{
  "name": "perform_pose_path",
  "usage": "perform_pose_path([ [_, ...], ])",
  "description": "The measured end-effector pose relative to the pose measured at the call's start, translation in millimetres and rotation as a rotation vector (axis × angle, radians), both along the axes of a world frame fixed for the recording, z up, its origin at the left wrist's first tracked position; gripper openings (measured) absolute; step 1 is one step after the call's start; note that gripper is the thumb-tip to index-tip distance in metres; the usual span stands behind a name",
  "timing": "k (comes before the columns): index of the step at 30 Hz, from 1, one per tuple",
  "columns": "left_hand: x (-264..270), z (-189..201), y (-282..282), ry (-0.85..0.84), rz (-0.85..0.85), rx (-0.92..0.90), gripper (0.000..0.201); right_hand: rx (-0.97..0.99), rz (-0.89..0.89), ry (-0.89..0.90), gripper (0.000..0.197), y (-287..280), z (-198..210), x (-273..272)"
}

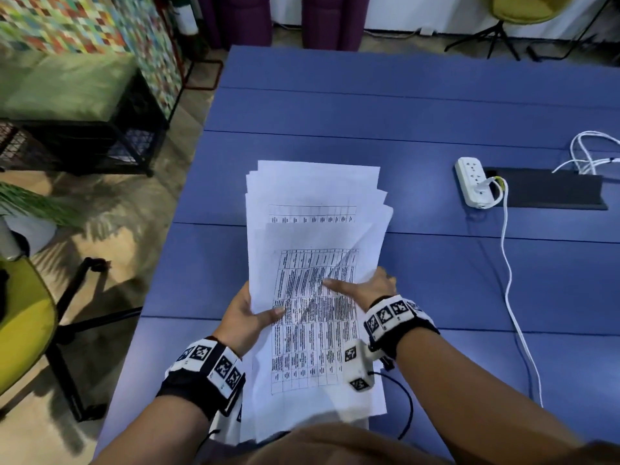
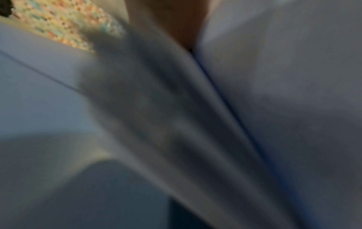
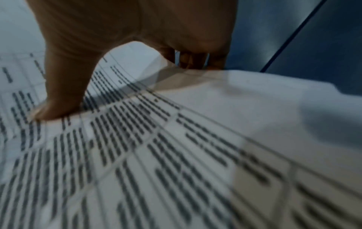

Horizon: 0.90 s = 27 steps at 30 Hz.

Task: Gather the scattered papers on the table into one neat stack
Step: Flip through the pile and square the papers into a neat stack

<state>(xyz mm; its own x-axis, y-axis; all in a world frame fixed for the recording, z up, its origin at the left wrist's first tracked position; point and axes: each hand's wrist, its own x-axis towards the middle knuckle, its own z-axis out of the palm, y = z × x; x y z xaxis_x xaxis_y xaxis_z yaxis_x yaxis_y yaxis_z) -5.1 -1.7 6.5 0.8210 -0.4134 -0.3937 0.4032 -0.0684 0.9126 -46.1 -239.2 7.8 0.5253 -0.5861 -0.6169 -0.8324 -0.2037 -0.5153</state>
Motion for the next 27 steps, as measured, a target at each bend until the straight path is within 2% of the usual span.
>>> perform_pose_path([
  [4,3,11,-1,-0.003,0.015,-0.003,0.055,0.407,-0.136,-0.238,0.114,-31,1,-4],
  [6,5,23,-5,-0.024,0.016,-0.009,0.052,0.536,-0.200,-0.391,0.104,-46,2,-7],
  [8,8,41,-14,-0.073,0.025,-0.033,0.050,0.495,-0.198,-0.534,0.086,-48,37,-5],
  [10,12,63,-29,-0.166,0.068,-0.060,0.047,0.335,-0.156,-0.705,0.047,-46,72,4],
  [11,15,73,-39,-0.227,0.099,-0.073,0.047,0.268,-0.159,-0.811,0.035,-41,91,8],
  [14,21,106,-68,-0.407,0.213,-0.147,0.049,0.160,-0.172,-1.097,0.038,-21,135,14],
  [17,29,132,-83,-0.522,0.280,-0.229,0.045,0.159,-0.181,-1.277,0.040,-14,161,13],
  [20,41,135,-84,-0.559,0.248,-0.223,0.036,0.210,-0.230,-1.326,0.040,-24,164,13],
  [23,44,127,-86,-0.537,0.201,-0.168,0.035,0.211,-0.253,-1.195,0.023,-35,143,12],
  [27,42,114,-92,-0.425,0.197,-0.117,0.029,0.212,-0.246,-1.051,0.034,-41,116,6],
])
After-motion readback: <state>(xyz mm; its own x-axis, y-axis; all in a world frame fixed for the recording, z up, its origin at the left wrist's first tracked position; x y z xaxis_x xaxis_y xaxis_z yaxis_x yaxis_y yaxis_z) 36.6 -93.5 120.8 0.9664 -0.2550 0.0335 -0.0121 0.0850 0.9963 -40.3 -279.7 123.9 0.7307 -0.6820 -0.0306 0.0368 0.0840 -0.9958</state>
